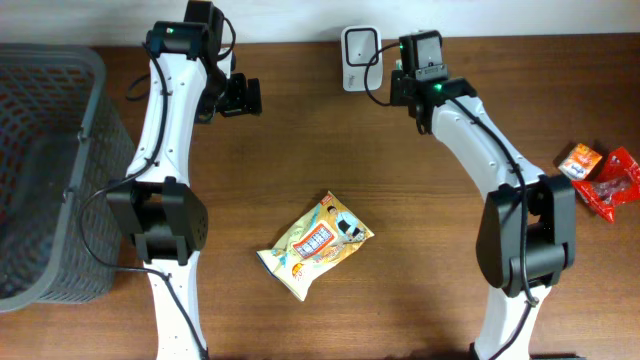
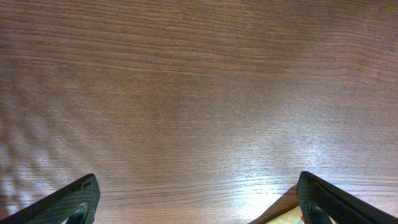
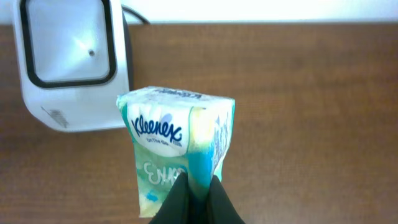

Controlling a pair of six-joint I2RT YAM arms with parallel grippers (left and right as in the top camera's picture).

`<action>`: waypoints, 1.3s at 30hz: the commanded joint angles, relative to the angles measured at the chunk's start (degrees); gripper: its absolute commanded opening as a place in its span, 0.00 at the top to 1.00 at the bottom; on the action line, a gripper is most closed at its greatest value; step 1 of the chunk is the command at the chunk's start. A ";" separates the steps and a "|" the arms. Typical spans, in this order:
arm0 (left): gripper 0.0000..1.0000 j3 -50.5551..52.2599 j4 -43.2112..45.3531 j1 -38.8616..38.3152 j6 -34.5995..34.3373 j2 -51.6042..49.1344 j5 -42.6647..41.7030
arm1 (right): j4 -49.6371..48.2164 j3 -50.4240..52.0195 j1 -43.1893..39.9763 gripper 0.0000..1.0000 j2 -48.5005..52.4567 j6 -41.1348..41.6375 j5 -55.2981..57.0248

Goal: Scan the item barcode
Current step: 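Carry the green pack right and drop it beside the red packet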

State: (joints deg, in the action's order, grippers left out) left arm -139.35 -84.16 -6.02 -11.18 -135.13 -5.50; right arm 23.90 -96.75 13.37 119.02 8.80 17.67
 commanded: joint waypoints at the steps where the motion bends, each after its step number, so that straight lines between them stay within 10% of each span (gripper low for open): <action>1: 0.01 -0.20 0.11 0.02 0.50 1.01 0.44 | -5.14 -1.09 3.65 0.96 0.42 -7.69 8.22; 12: 0.01 -0.20 0.11 0.02 0.50 1.01 0.42 | -39.67 -1.09 9.88 0.96 11.10 -42.75 22.10; 31: 0.01 -0.20 0.09 0.07 0.50 1.01 0.42 | -38.47 -1.95 9.38 0.96 11.96 -44.94 5.95; 39: 0.01 -0.20 0.11 0.07 0.50 1.01 0.44 | -38.73 -1.95 9.22 0.96 11.28 -30.95 29.38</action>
State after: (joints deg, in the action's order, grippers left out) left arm -139.35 -84.16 -6.02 -11.18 -135.13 -5.48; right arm -14.46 -97.71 22.92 131.63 -30.50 33.91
